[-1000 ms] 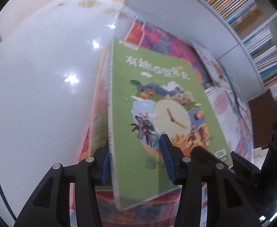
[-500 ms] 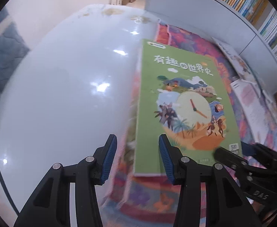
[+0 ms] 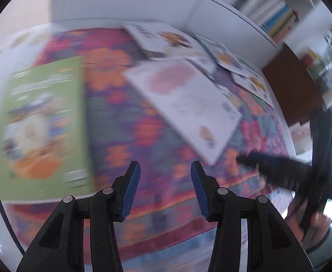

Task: Organize books
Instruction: 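Open the right tool and move it to the white booklet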

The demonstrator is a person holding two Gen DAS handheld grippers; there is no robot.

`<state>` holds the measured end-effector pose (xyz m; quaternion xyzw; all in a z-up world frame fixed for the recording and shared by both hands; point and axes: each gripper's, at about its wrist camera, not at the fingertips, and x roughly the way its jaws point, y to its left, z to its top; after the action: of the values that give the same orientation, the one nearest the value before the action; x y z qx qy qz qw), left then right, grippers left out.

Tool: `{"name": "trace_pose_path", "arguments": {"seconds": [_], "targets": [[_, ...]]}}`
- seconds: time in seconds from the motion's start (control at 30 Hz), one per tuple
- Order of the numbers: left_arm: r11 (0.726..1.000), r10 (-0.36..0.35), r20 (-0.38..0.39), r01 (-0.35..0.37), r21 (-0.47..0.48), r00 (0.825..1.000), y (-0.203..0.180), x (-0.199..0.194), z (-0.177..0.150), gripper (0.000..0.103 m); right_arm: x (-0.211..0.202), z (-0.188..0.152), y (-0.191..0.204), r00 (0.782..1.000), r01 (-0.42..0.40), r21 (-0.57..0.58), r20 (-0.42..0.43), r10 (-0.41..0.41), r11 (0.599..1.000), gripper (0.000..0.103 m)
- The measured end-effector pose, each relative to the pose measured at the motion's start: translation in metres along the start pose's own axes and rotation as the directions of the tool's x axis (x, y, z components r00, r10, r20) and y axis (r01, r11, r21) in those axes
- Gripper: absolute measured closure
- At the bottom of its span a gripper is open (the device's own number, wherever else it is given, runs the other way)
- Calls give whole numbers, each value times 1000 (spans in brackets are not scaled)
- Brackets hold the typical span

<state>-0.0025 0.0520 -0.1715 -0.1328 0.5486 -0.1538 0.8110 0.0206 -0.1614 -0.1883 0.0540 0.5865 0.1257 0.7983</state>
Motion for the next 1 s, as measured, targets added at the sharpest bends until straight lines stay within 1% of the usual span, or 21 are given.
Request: {"name": "trace_pose_path", "arguments": {"seconds": [0.1, 0.17, 0.27, 0.3, 0.4, 0.47, 0.53, 0.6, 0.67, 0.7, 0.77, 0.8, 0.87, 0.9, 0.93, 1.0], "targets": [[1000, -2, -52, 2, 1, 999, -23, 28, 11, 59, -10, 33, -42, 999, 26, 52, 47, -29, 998, 49], [999, 39, -76, -40, -1, 996, -33, 46, 16, 59, -7, 56, -68, 999, 18, 83, 42, -22, 996, 48], [995, 99, -108, -101, -16, 989, -41, 66, 14, 59, 4, 82, -86, 999, -14, 94, 37, 10, 995, 48], [993, 112, -119, -117, -34, 987, -39, 71, 15, 59, 11, 91, -89, 999, -20, 84, 35, 18, 996, 48], [989, 108, -127, -120, -91, 986, -35, 77, 15, 59, 28, 110, -86, 999, -48, 29, 25, 47, 998, 48], [986, 108, -131, -123, -115, 986, -32, 77, 15, 59, 37, 115, -80, 998, -60, -10, 21, 61, 998, 54], [983, 103, -130, -121, -140, 986, -28, 80, 15, 59, 49, 122, -75, 998, -65, -32, 8, 65, 997, 62], [981, 102, -119, -120, -152, 988, -27, 80, 16, 59, 58, 122, -71, 997, -83, -46, -2, 83, 995, 62], [981, 101, -120, -119, -152, 988, -28, 82, 19, 59, 59, 119, -66, 997, -80, -79, 7, 81, 994, 62], [983, 94, -119, -111, -144, 988, -30, 82, 20, 59, 58, 116, -63, 997, -80, -102, 3, 80, 992, 62], [985, 120, -129, -135, -112, 984, -36, 84, 19, 59, 58, 109, -60, 995, -100, -120, -23, 98, 988, 62], [986, 138, -125, -148, -75, 983, -40, 84, 16, 59, 56, 106, -59, 996, -92, -125, -27, 90, 988, 62], [988, 150, -127, -155, -24, 980, -46, 82, 10, 58, 51, 93, -60, 997, -72, -133, -37, 67, 989, 62], [988, 154, -136, -153, 18, 979, -51, 80, 3, 58, 47, 87, -63, 997, -72, -125, -41, 67, 990, 61], [988, 155, -142, -151, 38, 978, -54, 79, -1, 58, 43, 78, -67, 996, -75, -109, -49, 70, 991, 61], [986, 147, -165, -132, 97, 975, -65, 74, -17, 58, 33, 53, -77, 994, -86, -67, -67, 82, 994, 61]]}}
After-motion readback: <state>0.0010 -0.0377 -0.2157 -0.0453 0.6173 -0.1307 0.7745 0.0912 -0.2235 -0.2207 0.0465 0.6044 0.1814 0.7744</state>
